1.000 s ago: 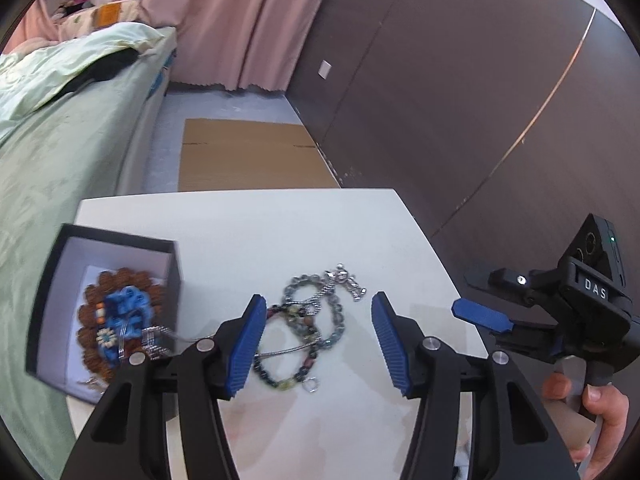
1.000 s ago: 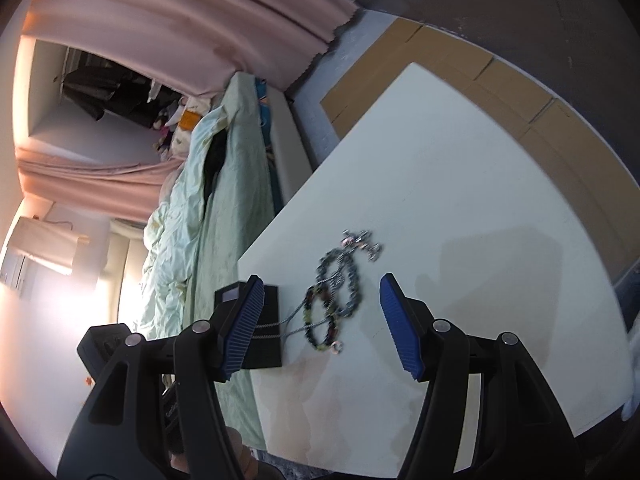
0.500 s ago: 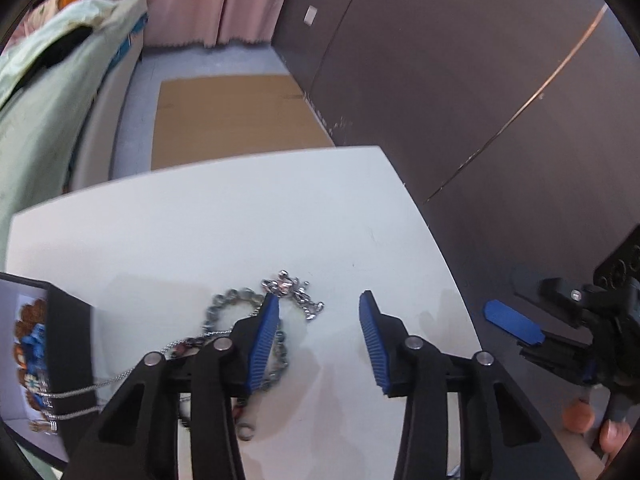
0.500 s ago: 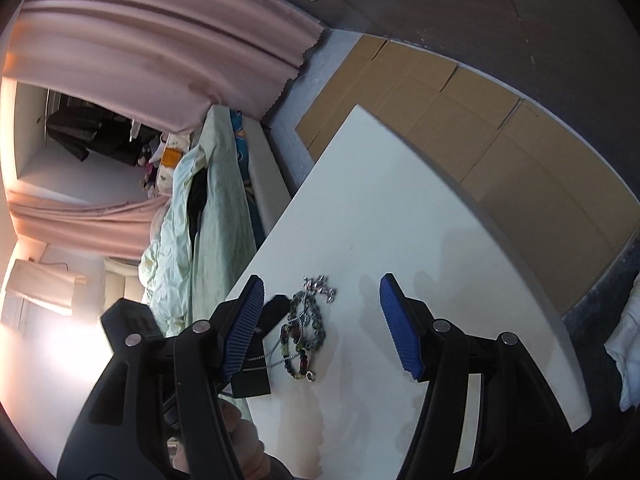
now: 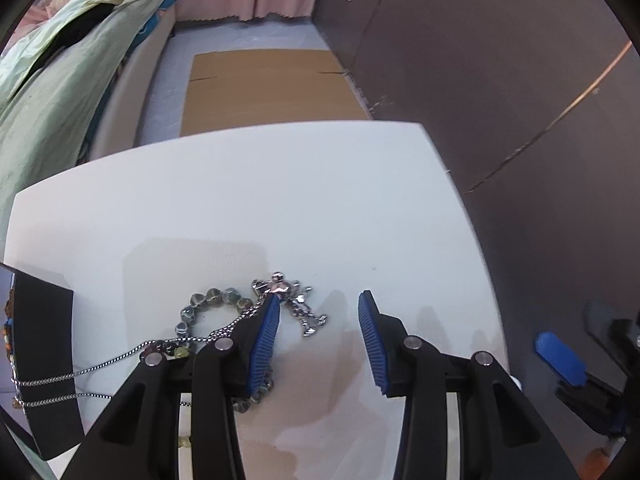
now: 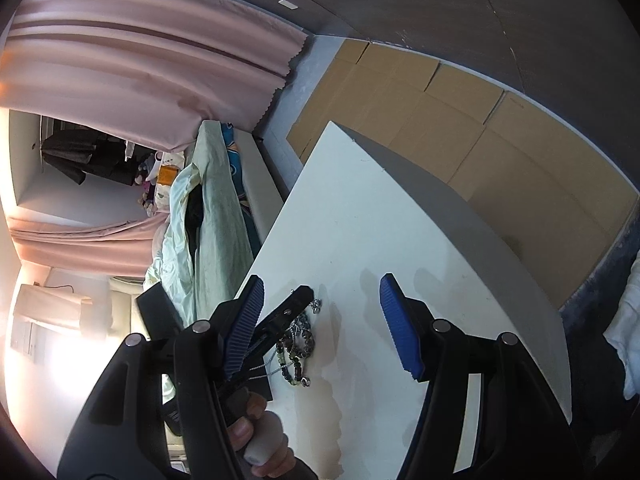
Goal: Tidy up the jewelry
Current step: 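Close the left gripper on the silver charm chain beside the bead bracelets, then lift the silver charm chain with the left gripper and carry it over the box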
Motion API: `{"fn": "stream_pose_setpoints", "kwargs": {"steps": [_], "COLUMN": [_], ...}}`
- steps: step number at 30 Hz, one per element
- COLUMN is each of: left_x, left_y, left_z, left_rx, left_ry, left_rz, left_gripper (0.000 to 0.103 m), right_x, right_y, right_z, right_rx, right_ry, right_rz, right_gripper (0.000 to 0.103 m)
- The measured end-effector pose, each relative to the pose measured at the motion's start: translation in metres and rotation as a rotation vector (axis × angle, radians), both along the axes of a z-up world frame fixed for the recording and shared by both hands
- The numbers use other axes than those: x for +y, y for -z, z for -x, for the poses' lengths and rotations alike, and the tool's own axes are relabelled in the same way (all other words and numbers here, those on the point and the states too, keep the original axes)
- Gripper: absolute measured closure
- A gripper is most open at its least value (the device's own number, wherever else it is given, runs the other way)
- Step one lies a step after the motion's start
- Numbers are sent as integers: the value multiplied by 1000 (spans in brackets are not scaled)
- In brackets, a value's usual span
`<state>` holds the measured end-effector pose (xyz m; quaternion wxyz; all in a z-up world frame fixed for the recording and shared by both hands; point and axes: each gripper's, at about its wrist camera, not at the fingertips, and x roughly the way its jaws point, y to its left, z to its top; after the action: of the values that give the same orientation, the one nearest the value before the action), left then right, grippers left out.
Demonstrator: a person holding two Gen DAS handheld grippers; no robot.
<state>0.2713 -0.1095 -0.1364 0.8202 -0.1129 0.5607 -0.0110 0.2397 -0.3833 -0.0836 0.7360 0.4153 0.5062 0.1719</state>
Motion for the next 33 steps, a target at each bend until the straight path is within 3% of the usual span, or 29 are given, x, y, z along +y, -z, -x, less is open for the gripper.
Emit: {"fn": "stream_pose_setpoints", "kwargs": {"steps": [4, 6, 10, 23, 33], "left_x": [-5, -4, 3, 56, 90], "left_y": [4, 4, 1, -83, -144], "left_z": [-2, -2, -2, 35, 64], "left_rx": [-6, 1, 7, -135, -219], "left_ry": [-12, -22, -14, -31, -60], "left_rz": [-55, -90, -64, -26, -30], "left_gripper": [65, 85, 91, 91, 91], "right_x": [2, 6, 16, 72, 133], "right_y": [-1, -1, 2, 5, 15], "right_z": [3, 2, -2, -4, -4], "right_rx": [2, 3, 9, -18, -49], "right_ry": [-4, -13, -40, -183, -342], "right_rz": [-4, 3, 14, 90, 210], "right_gripper": [42, 42, 42, 42, 65]}}
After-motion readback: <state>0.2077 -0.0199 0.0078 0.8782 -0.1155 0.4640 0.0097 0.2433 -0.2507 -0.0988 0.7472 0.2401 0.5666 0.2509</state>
